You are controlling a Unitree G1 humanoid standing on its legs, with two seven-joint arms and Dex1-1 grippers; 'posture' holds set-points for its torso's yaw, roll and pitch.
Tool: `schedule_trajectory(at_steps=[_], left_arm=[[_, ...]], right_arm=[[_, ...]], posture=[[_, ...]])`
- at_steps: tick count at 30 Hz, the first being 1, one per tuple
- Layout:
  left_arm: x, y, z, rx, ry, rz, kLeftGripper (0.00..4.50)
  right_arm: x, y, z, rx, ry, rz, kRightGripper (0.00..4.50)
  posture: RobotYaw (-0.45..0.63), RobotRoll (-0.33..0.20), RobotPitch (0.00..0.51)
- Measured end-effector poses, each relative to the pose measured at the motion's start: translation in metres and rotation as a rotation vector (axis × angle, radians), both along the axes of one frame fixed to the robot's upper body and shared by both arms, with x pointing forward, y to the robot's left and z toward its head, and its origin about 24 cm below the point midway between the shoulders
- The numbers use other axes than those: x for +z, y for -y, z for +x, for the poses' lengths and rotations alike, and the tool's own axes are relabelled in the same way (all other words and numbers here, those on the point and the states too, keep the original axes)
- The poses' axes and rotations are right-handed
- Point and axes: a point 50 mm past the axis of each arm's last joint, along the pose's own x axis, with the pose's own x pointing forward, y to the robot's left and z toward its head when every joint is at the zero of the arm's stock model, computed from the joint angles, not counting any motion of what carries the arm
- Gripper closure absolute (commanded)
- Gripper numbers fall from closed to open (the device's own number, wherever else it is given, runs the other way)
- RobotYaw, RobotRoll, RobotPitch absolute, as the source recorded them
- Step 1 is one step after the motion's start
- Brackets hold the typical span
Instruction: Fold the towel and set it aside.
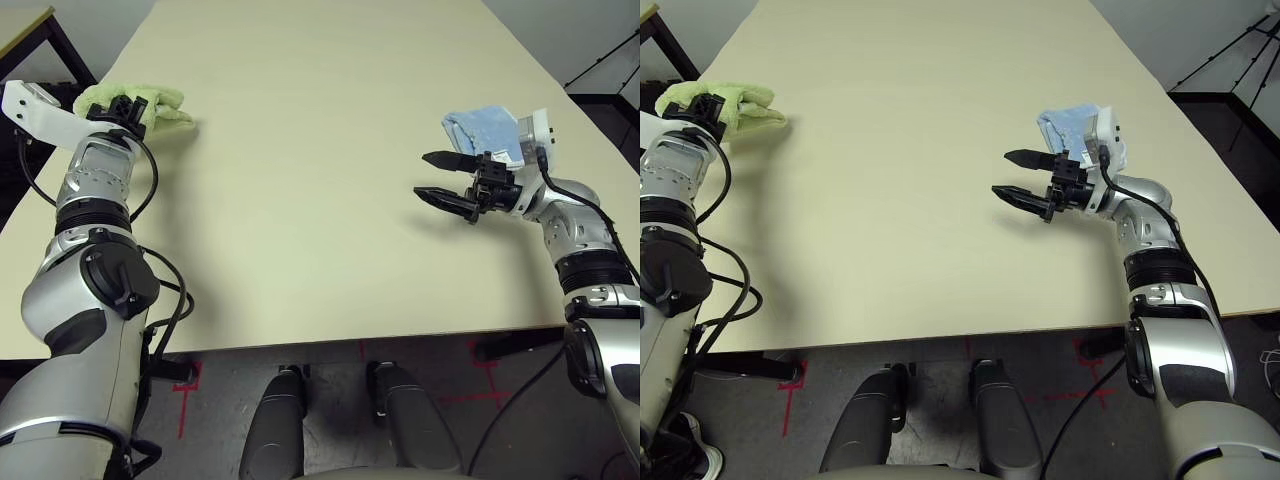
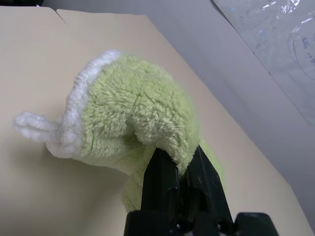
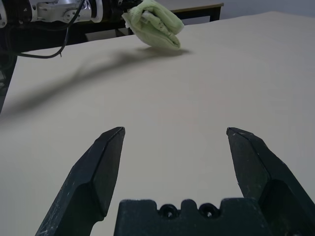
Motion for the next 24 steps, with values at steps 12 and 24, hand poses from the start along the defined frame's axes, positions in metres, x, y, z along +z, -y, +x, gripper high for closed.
schedule_trajectory(at_steps=[12,24], left_arm=[[-0.031,-0.004,-0.006,-0.004,-0.112,-0.018,4.49],[-0.044,-0.007,-0.028,-0.045,-0.289,-0.146,4.49]], right_arm=[[0.004,-0.002,-0.001,0.009,0.011,-0.003,0.0],[0.004,-0.002,-0.001,0.021,0.012,-0.01,0.0]], posture=[[0.02,0.0,0.159],[0.04,0.0,0.159]])
